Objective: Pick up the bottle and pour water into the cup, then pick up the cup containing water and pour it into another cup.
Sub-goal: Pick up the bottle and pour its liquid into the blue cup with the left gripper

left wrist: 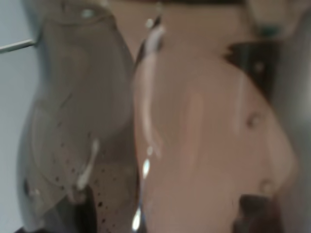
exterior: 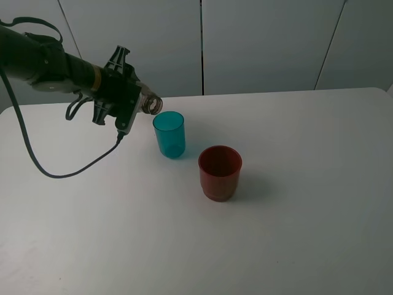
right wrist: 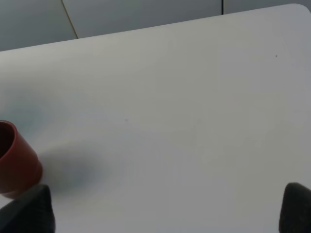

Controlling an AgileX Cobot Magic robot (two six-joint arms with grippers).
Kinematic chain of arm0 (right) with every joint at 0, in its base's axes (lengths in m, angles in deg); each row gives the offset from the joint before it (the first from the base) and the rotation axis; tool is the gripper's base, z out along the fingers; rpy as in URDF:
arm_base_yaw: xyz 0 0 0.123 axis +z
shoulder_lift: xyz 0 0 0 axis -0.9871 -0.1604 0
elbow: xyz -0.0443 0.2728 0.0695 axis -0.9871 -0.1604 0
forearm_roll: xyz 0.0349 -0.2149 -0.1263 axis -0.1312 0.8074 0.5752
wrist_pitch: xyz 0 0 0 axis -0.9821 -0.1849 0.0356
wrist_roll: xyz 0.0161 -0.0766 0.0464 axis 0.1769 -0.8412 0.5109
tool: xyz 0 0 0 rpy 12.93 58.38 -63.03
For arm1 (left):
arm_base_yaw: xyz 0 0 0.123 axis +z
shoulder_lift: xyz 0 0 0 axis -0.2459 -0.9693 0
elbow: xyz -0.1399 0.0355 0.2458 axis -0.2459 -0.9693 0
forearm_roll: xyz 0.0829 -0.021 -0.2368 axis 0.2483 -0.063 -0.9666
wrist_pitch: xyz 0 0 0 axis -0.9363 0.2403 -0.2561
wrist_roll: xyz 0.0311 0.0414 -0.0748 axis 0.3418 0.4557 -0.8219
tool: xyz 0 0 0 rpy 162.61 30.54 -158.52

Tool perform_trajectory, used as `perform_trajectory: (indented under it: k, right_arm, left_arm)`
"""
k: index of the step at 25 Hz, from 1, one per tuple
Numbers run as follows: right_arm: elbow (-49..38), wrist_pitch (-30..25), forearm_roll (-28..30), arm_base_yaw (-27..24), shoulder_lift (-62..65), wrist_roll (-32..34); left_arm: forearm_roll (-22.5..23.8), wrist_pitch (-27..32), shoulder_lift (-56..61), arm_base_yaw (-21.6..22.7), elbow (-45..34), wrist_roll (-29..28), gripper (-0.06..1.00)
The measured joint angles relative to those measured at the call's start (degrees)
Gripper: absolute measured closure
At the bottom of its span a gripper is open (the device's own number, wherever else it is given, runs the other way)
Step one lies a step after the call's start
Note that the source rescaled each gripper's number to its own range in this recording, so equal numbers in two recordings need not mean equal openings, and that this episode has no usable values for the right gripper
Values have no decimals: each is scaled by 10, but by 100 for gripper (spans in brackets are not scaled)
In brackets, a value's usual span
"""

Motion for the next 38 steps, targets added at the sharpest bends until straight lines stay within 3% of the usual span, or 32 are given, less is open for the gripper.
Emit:
perform_trajectory:
  k: [38]
  right_arm:
    - [0,0,0,0,0,0]
  left_arm:
    - [21,-11,0,-10,8,61,92]
